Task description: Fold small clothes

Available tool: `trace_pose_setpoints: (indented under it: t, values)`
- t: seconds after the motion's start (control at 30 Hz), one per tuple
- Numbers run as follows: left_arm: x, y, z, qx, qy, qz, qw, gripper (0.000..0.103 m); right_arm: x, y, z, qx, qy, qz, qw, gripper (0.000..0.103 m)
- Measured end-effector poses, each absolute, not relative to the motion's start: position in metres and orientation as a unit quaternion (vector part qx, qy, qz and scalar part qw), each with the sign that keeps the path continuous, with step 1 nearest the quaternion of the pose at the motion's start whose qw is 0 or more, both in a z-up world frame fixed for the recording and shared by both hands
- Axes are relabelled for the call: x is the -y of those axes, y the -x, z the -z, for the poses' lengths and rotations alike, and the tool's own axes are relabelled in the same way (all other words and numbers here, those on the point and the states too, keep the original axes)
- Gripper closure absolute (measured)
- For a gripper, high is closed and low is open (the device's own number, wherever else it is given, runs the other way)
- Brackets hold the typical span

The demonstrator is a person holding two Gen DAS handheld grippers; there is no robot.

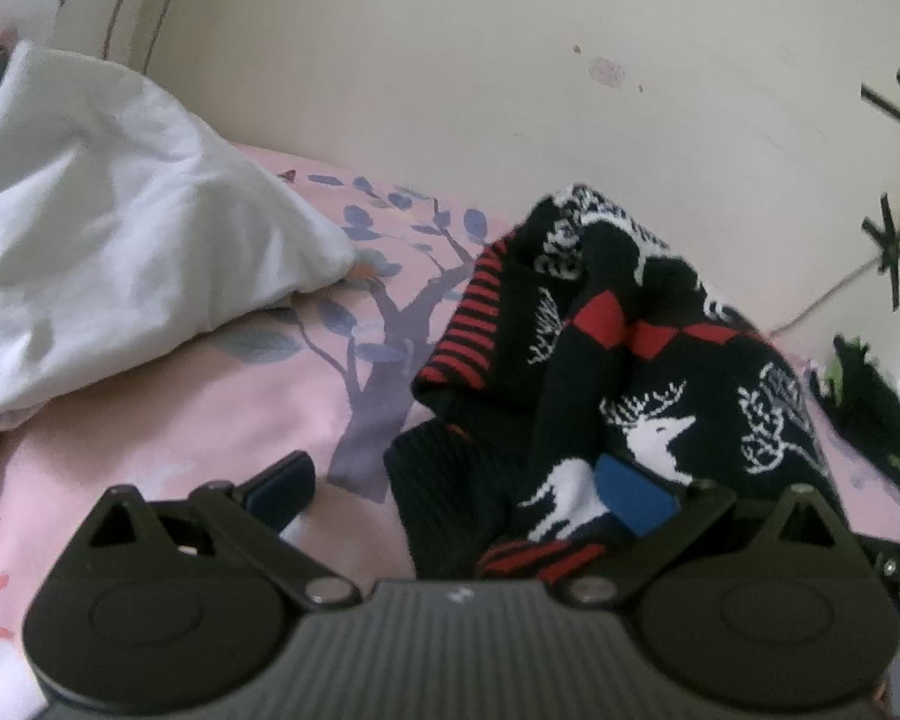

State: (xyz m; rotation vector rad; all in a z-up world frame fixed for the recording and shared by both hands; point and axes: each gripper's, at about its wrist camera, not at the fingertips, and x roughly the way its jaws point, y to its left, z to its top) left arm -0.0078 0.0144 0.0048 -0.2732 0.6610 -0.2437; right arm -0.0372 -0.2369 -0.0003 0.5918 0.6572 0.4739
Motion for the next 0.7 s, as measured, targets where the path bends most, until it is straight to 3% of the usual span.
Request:
trace_pose_setpoints:
  t: [0.3, 0.7]
  values:
    - [-0.019, 0.020, -0.012, -0.285, 0.153, 0.159, 0.933, 0.000, 0.255, 0.043, 0.000, -0.287, -0.319, -0.193, 0.882, 0.013]
    - [-0.033, -0.009, -0.005, -0.362, 0.271, 0.252, 0.856, 0.000, 0.254, 0.026, -0.002, -0.315, -0.319, -0.190, 0.873, 0.019]
